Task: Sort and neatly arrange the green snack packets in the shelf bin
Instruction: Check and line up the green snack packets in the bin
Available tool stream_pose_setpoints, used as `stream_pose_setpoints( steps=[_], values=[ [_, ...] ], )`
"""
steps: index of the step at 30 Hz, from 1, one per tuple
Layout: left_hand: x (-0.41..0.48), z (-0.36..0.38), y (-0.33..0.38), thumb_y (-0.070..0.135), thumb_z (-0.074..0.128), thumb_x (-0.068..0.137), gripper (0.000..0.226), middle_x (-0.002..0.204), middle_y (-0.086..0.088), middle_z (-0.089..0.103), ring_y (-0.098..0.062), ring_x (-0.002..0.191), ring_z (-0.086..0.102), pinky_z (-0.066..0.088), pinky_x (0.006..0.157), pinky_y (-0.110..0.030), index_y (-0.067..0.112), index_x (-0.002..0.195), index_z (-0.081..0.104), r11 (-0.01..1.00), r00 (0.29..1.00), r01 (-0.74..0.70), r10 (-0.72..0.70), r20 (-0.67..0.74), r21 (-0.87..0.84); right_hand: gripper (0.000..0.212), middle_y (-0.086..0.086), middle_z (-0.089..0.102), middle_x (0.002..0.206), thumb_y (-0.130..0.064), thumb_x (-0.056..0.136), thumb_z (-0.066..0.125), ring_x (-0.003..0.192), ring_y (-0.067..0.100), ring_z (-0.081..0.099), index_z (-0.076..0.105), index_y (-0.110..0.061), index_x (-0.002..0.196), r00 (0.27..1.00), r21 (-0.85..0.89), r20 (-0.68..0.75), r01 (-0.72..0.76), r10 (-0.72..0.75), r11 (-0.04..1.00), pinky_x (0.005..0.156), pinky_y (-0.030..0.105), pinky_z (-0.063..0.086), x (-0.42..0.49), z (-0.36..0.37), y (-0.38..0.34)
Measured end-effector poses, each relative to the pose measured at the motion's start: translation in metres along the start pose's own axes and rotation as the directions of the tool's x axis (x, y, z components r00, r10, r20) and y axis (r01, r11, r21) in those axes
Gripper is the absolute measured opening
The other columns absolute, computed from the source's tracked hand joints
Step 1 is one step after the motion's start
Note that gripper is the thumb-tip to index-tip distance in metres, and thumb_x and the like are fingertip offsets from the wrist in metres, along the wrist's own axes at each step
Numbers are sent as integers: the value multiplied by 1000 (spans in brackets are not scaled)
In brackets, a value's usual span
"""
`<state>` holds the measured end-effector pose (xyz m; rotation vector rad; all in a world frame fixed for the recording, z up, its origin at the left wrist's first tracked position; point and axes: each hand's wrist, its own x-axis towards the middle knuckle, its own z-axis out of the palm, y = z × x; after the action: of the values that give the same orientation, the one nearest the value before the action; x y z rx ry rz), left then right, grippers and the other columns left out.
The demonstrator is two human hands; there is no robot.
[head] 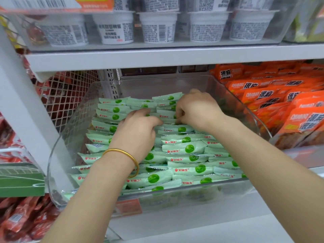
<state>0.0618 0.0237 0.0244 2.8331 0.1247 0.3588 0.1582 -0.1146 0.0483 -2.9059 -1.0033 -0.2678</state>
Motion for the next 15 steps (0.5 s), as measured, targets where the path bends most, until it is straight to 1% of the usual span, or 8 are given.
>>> stream_pose_setpoints(
  steps=[2,6,8,10,11,13,15],
  values=[
    [0,0,0,8,43,91,42,145,-6,41,-28,133,32,31,108,-42,31,122,62,1000,1000,-5,5,0,5,6,-1,64,101,-20,88,62,111,20,45,62,-24,83,1000,17,2,11,-11,1000,87,31,31,-2,-2,-1],
    [0,1,0,9,42,92,42,144,-6,41,-28,133,33,32,107,-41,31,123,61,1000,1000,-11,11,-5,23,4,0,62,91,-20,89,59,96,25,54,62,-20,87,997,49,-71,20,-16,999,73,28,32,-11,-1,2],
    [0,1,0,9,42,92,43,143,-6,42,-28,132,33,32,107,-41,32,124,60,1000,1000,-13,13,-3,25,4,0,62,86,-18,89,58,87,27,57,60,-20,86,994,68,-112,10,-3,998,69,29,37,-14,2,3],
    [0,2,0,9,42,92,43,142,-6,43,-28,131,34,33,107,-41,32,124,60,1000,1000,-16,16,-4,23,5,1,63,81,-15,88,57,81,29,57,58,-20,86,989,63,-151,15,-6,998,70,32,44,-16,4,4],
    [-1,2,-1,9,42,92,43,141,-7,44,-29,131,35,33,106,-41,32,124,60,1000,1000,-18,18,-5,22,3,3,63,79,-17,89,56,80,30,57,57,-19,87,986,54,-167,21,-12,998,72,34,46,-17,5,4],
    [-1,1,-1,8,42,92,44,139,-7,46,-30,129,36,34,105,-41,31,124,60,1000,1000,-20,20,-6,22,7,5,63,79,-25,92,54,82,30,56,56,-18,91,980,45,-197,37,-27,998,76,37,46,-19,6,4],
    [-2,2,-1,8,41,92,44,138,-7,46,-30,128,36,34,105,-40,32,124,59,999,1000,-21,21,-2,29,12,6,62,82,-29,93,53,85,29,55,56,-18,94,975,64,-218,52,-37,997,78,35,43,-20,8,3]
  ],
)
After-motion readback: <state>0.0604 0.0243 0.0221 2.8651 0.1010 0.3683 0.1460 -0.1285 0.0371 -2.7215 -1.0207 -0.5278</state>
